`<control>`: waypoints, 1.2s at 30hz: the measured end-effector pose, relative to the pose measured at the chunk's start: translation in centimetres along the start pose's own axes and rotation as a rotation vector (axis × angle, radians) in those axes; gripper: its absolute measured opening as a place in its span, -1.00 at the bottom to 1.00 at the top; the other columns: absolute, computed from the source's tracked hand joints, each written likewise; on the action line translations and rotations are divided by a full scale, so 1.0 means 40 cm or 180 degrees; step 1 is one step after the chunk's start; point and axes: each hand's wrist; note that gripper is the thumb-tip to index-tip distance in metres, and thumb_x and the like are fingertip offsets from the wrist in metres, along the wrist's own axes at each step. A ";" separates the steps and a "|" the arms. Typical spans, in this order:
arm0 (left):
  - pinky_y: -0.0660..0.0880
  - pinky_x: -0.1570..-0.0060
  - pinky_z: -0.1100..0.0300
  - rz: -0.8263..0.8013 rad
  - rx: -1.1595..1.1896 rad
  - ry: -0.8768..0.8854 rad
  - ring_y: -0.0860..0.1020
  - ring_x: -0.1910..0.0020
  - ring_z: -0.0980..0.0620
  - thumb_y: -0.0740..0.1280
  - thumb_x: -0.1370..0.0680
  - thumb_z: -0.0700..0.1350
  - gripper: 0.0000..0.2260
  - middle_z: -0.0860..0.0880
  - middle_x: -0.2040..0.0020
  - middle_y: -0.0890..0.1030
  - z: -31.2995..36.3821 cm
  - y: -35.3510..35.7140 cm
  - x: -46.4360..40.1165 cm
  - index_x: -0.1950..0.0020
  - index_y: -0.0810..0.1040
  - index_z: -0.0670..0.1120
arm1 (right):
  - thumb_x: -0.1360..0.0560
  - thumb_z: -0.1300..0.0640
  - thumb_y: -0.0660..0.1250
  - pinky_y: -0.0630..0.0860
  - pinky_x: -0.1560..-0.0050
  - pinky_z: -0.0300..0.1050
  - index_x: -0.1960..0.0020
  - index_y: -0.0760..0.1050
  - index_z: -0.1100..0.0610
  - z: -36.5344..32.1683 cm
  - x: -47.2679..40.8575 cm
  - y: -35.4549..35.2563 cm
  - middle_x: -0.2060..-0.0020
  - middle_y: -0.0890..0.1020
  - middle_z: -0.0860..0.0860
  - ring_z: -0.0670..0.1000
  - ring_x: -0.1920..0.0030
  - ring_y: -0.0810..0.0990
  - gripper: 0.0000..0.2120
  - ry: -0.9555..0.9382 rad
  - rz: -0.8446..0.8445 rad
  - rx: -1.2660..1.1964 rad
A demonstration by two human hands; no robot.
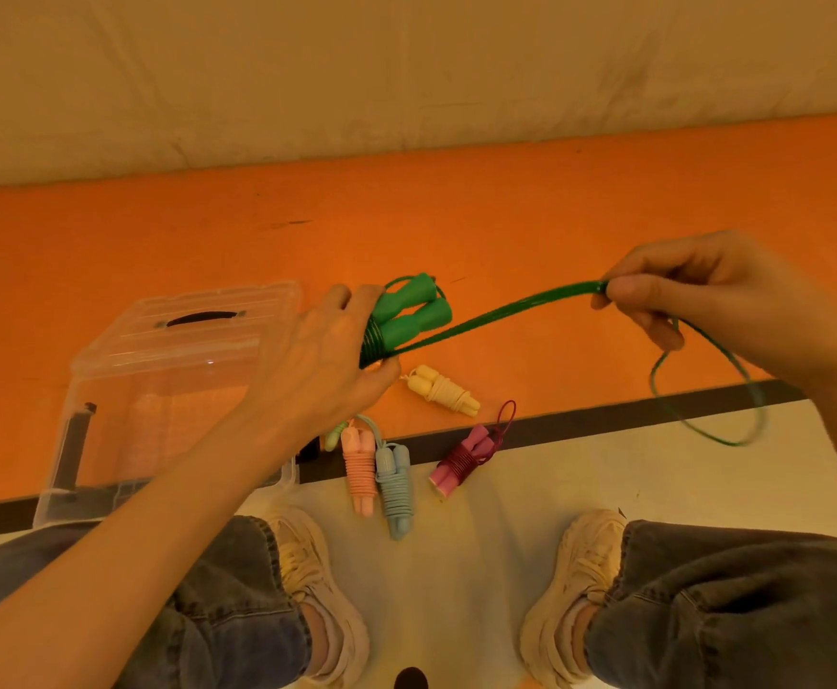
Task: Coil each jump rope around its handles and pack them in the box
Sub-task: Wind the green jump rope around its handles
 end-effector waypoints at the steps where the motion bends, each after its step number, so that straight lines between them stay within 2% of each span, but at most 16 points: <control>1: 0.45 0.07 -0.07 -0.0067 -0.0054 0.0058 0.56 0.15 -0.15 0.05 -0.40 0.27 -0.37 -0.07 0.03 0.55 0.009 0.000 0.004 -0.33 0.43 -0.06 | -0.46 0.07 0.29 0.27 0.45 -0.25 0.11 0.62 0.18 0.000 -0.008 0.006 0.46 0.46 -0.01 0.00 0.49 0.32 -0.79 -0.0037 0.0166 0.0003; 4: 0.52 0.12 -0.08 -0.0296 -0.0087 0.0344 0.55 0.15 -0.12 0.02 -0.39 0.31 -0.34 0.00 0.06 0.54 0.039 0.005 0.014 -0.34 0.43 -0.02 | -0.52 0.03 0.28 0.16 0.47 -0.25 0.10 0.61 0.12 0.005 -0.038 0.023 0.43 0.48 -0.07 -0.02 0.46 0.27 -0.80 -0.0239 0.0544 0.0156; 6: 0.52 0.07 -0.09 -0.0433 -0.0064 0.0562 0.57 0.16 -0.05 0.00 -0.37 0.36 -0.30 0.03 0.04 0.55 0.053 0.005 0.018 -0.36 0.42 0.01 | -0.57 0.10 0.28 0.22 0.43 -0.37 0.09 0.62 0.18 0.008 -0.058 0.032 0.45 0.50 -0.12 -0.15 0.47 0.33 -0.80 -0.0320 0.0700 0.0283; 8: 0.54 0.15 0.00 -0.0537 0.0073 0.0681 0.59 0.11 0.01 -0.04 -0.36 0.44 -0.26 0.07 -0.01 0.57 0.063 0.005 0.021 -0.38 0.41 0.05 | -0.58 0.18 0.27 0.26 0.41 -0.43 0.11 0.60 0.24 0.007 -0.076 0.042 0.48 0.50 -0.15 -0.20 0.48 0.39 -0.80 -0.0346 0.0791 0.0351; 12: 0.54 0.18 0.04 -0.0629 0.0140 0.0933 0.58 0.02 0.05 -0.09 -0.41 0.48 -0.25 0.10 -0.13 0.55 0.073 0.012 0.028 -0.44 0.31 0.09 | -0.58 0.20 0.27 0.25 0.42 -0.43 0.14 0.59 0.20 0.004 -0.105 0.060 0.44 0.50 -0.07 -0.21 0.49 0.39 -0.82 -0.0332 0.0805 0.0425; 14: 0.54 0.19 0.04 -0.0608 0.0146 0.1050 0.58 0.02 0.04 -0.12 -0.45 0.44 -0.26 0.08 -0.18 0.53 0.071 0.010 0.030 -0.49 0.23 0.06 | -0.59 0.18 0.27 0.22 0.43 -0.40 0.17 0.58 0.12 0.007 -0.117 0.066 0.41 0.50 0.00 -0.18 0.50 0.35 -0.81 -0.0317 0.0847 0.0463; 16: 0.50 0.26 0.11 -0.0556 0.0102 0.1221 0.56 0.08 0.08 -0.10 -0.49 0.39 -0.28 0.05 -0.19 0.53 0.075 0.007 0.033 -0.54 0.11 0.00 | -0.59 0.15 0.27 0.20 0.46 -0.31 0.21 0.56 0.01 0.013 -0.128 0.071 0.41 0.51 -0.02 -0.15 0.50 0.30 -0.79 -0.0280 0.0886 0.0523; 20: 0.25 0.38 0.27 -0.0563 0.0218 0.1398 0.30 0.27 0.22 0.06 -0.55 0.29 -0.22 0.05 -0.10 0.53 0.095 -0.004 0.045 -0.58 -0.20 -0.10 | -0.58 0.15 0.28 0.19 0.48 -0.28 0.17 0.57 0.03 0.031 -0.151 0.085 0.40 0.52 -0.01 -0.14 0.53 0.29 -0.82 -0.0118 0.0845 0.0594; 23: 0.21 0.36 0.33 -0.0411 0.0355 0.1412 0.21 0.30 0.25 0.11 -0.56 0.27 -0.19 0.04 -0.04 0.56 0.096 -0.012 0.047 -0.57 -0.24 -0.13 | -0.57 0.15 0.29 0.21 0.46 -0.25 0.17 0.58 0.02 0.042 -0.164 0.087 0.40 0.52 -0.01 -0.14 0.50 0.31 -0.83 -0.0046 0.0832 0.0568; 26: 0.30 0.18 0.30 -0.0379 0.0477 0.1615 0.37 0.19 0.22 0.14 -0.58 0.23 -0.24 0.02 -0.05 0.55 0.093 -0.017 0.040 -0.58 -0.17 -0.09 | -0.57 0.15 0.30 0.21 0.47 -0.27 0.15 0.59 0.05 0.052 -0.168 0.087 0.41 0.51 -0.02 -0.13 0.49 0.31 -0.85 0.0039 0.0771 0.0602; 28: 0.38 -0.05 0.19 -0.0429 0.0504 0.1839 0.48 -0.04 0.08 0.13 -0.59 0.22 -0.34 0.00 -0.16 0.52 0.091 -0.018 0.041 -0.58 -0.01 -0.04 | -0.57 0.14 0.30 0.19 0.49 -0.33 0.11 0.60 0.12 0.057 -0.168 0.089 0.41 0.51 -0.03 -0.16 0.53 0.28 -0.86 0.0066 0.0711 0.0655; 29: 0.42 -0.08 0.12 -0.0440 0.0535 0.1873 0.49 -0.11 0.06 0.12 -0.59 0.22 -0.39 0.00 -0.20 0.50 0.093 -0.021 0.043 -0.55 0.09 -0.02 | -0.57 0.14 0.30 0.19 0.50 -0.35 0.10 0.61 0.15 0.057 -0.167 0.090 0.41 0.50 -0.02 -0.16 0.55 0.28 -0.85 0.0061 0.0686 0.0689; 30: 0.47 -0.04 0.07 -0.0457 0.0568 0.1850 0.49 -0.12 0.06 0.11 -0.59 0.23 -0.43 0.02 -0.23 0.48 0.096 -0.023 0.046 -0.51 0.17 -0.01 | -0.57 0.14 0.29 0.18 0.50 -0.35 0.09 0.61 0.17 0.057 -0.168 0.092 0.41 0.50 -0.02 -0.16 0.55 0.28 -0.84 0.0054 0.0663 0.0719; 32: 0.53 0.19 0.07 -0.0485 0.0555 0.1778 0.53 -0.01 0.10 0.09 -0.58 0.26 -0.47 0.06 -0.23 0.47 0.103 -0.025 0.050 -0.45 0.25 0.00 | -0.57 0.15 0.29 0.18 0.50 -0.34 0.10 0.61 0.17 0.054 -0.169 0.095 0.41 0.50 0.00 -0.16 0.56 0.29 -0.84 0.0053 0.0621 0.0767; 34: 0.45 0.37 0.17 -0.0390 0.0508 0.1833 0.49 0.18 0.18 0.09 -0.57 0.27 -0.48 0.07 -0.18 0.50 0.108 -0.023 0.052 -0.41 0.31 0.00 | -0.57 0.15 0.29 0.18 0.50 -0.35 0.10 0.60 0.16 0.052 -0.169 0.099 0.40 0.50 0.01 -0.16 0.56 0.30 -0.85 0.0038 0.0547 0.0799; 36: 0.35 0.40 0.26 -0.0265 0.0696 0.1908 0.42 0.23 0.23 0.19 -0.55 0.25 -0.50 0.09 -0.15 0.53 0.106 -0.023 0.051 -0.36 0.38 -0.02 | -0.57 0.14 0.30 0.18 0.49 -0.36 0.11 0.60 0.15 0.053 -0.168 0.104 0.40 0.51 0.02 -0.16 0.55 0.31 -0.85 0.0012 0.0454 0.0797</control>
Point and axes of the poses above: each hand's wrist, its own x-axis away from the middle knuckle, its own y-axis out of the palm, z = x × y
